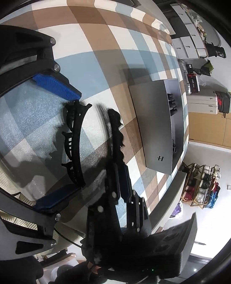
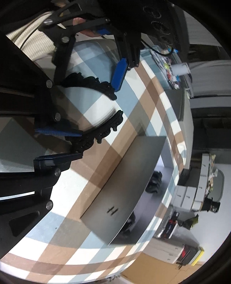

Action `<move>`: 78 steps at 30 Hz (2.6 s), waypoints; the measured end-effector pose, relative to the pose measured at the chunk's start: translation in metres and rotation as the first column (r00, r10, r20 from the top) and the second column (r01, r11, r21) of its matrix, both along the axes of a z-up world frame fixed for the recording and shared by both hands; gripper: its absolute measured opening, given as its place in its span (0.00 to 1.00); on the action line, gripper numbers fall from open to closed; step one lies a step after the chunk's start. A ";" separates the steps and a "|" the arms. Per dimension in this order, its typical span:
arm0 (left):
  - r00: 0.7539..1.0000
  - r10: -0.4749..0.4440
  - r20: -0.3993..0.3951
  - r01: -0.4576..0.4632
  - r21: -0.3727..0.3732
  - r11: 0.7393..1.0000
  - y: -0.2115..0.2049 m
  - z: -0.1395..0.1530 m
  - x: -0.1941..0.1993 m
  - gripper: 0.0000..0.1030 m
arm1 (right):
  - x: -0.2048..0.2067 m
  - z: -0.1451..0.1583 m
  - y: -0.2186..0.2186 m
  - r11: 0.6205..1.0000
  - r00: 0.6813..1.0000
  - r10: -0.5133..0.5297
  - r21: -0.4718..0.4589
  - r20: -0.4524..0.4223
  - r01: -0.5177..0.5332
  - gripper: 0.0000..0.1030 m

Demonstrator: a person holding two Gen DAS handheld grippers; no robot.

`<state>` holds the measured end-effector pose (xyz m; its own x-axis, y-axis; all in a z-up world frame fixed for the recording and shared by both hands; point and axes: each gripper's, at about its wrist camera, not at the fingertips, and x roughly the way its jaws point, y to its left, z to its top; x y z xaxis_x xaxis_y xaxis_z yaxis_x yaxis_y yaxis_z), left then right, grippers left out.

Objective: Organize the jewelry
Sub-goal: 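Lift the comb with the left gripper while the right gripper grasps its other end, then lower the comb into the box with both grippers and release it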

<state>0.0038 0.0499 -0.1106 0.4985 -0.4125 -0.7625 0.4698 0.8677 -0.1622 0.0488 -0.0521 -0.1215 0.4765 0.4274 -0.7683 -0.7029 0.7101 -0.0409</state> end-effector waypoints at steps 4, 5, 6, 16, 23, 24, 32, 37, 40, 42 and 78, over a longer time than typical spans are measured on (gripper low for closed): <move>1.000 0.014 0.004 -0.014 -0.003 1.000 0.000 0.001 0.001 0.89 | -0.002 0.007 -0.020 0.996 0.998 -0.061 0.068 0.000 0.061 0.16; 1.000 0.021 0.008 -0.021 -0.006 1.000 0.001 0.002 0.001 0.89 | -0.003 0.009 -0.026 0.993 0.997 -0.080 0.091 -0.002 0.080 0.16; 0.999 0.032 0.016 -0.032 -0.010 0.999 0.002 0.005 0.001 0.89 | -0.004 0.012 -0.032 0.989 0.995 -0.097 0.115 -0.008 0.097 0.16; 0.967 0.205 0.153 -0.194 -0.081 0.978 0.017 0.048 0.004 0.89 | -0.015 0.052 -0.069 0.927 0.994 -0.114 0.358 -0.004 0.108 0.17; 0.940 0.297 0.168 -0.279 -0.124 0.952 0.022 0.070 0.029 0.89 | -0.007 0.073 -0.073 0.898 0.991 -0.129 0.427 0.037 0.101 0.17; 0.939 0.302 0.166 -0.283 -0.131 0.950 0.023 0.071 0.032 0.89 | -0.006 0.075 -0.074 0.896 0.990 -0.132 0.432 0.042 0.101 0.17; 0.926 0.331 0.179 -0.301 -0.176 0.937 0.021 0.084 0.055 0.89 | 0.019 0.092 -0.080 0.867 0.986 -0.150 0.490 0.075 0.094 0.17; 0.928 0.317 0.194 -0.284 -0.180 0.942 0.014 0.089 0.070 0.89 | 0.038 0.103 -0.086 0.854 0.982 -0.163 0.512 0.095 0.092 0.17; 0.929 0.313 0.197 -0.277 -0.190 0.942 0.010 0.091 0.079 0.89 | 0.048 0.107 -0.087 0.848 0.981 -0.164 0.523 0.100 0.088 0.17; 0.931 0.308 0.195 -0.268 -0.204 0.941 0.009 0.091 0.084 0.89 | 0.053 0.108 -0.087 0.843 0.981 -0.163 0.531 0.109 0.081 0.17; 0.980 0.190 0.060 -0.177 -0.170 0.969 -0.013 0.051 0.126 0.89 | 0.124 0.050 -0.056 0.904 0.993 -0.101 0.412 -0.056 0.115 0.17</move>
